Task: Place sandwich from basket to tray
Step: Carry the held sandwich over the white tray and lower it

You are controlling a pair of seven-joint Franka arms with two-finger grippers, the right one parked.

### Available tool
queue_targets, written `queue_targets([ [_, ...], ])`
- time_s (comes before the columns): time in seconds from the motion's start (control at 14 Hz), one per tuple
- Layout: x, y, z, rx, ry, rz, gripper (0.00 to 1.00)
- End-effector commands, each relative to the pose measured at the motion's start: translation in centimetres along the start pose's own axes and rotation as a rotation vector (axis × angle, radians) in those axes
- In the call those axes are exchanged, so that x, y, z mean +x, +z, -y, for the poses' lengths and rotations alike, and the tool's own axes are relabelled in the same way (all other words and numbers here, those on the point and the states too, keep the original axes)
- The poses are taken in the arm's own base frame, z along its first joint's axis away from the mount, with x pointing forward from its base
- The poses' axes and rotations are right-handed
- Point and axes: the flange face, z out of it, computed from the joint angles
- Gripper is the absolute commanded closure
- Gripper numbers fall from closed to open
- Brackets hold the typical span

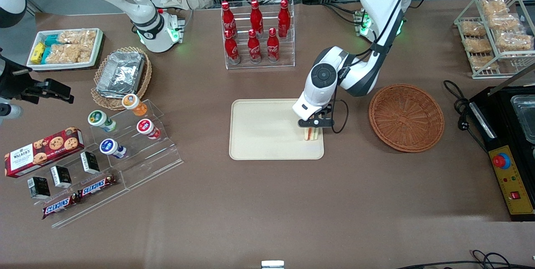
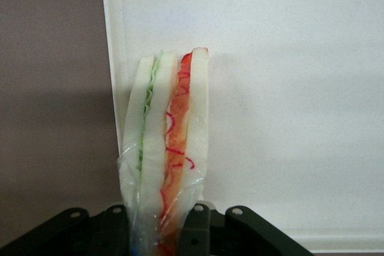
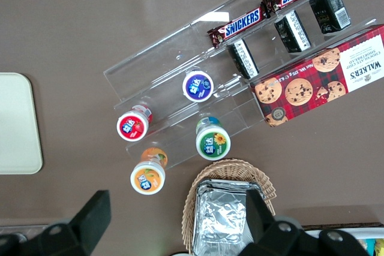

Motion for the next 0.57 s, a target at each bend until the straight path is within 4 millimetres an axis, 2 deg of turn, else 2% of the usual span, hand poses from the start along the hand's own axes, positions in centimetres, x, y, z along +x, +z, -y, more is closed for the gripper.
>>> queue_targets([
  [0.0, 0.2, 0.4, -0.2, 0.005, 0.015, -0.018, 1.00],
  [0.07, 0.3, 0.6, -0.2, 0.007, 0.015, -0.015, 0.75],
  [0.14, 0.4, 0.7, -0.2, 0.014, 0.024, -0.020, 0.14],
  [0.21, 0.7, 0.4, -0.2, 0.015, 0.019, -0.023, 0.00],
  [0.29, 1.7, -0.9, -0.3, 0.007, 0.001, -0.024, 0.00],
  [0.5, 2.7, -4.1, -1.2, 0.048, -0.028, 0.049, 0.00],
])
